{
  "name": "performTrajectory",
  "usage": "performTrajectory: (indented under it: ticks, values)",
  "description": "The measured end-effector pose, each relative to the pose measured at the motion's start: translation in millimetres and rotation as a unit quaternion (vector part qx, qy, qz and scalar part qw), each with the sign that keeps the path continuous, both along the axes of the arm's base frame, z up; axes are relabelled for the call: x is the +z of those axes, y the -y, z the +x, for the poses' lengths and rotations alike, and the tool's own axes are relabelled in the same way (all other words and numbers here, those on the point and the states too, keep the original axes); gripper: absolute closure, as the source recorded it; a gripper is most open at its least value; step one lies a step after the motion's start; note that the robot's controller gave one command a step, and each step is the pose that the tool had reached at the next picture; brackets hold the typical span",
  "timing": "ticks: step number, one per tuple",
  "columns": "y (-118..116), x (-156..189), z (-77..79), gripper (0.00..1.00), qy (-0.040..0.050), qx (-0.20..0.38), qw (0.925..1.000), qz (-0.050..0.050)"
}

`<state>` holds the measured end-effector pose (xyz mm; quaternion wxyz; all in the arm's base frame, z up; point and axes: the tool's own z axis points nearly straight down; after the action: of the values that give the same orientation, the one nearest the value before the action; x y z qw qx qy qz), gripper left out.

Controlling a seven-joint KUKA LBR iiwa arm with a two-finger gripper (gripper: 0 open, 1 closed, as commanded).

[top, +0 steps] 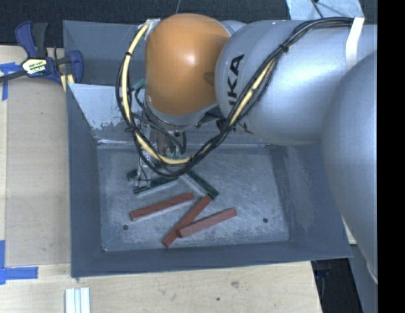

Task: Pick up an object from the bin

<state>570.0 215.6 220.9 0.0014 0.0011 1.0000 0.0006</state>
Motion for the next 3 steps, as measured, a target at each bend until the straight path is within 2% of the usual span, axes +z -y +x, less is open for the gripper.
performTrajectory:
  ticks: [1,2,3]
  values:
    - [0,0,0.0,0.00,0.0000,0.000,1.0000,0.000]
    - [28,-66,-3.3,0.00,0.0005,0.010,0.9999,-0.001]
    - [2,-140,21.4,0.00,0.0031,0.040,0.9992,0.001]
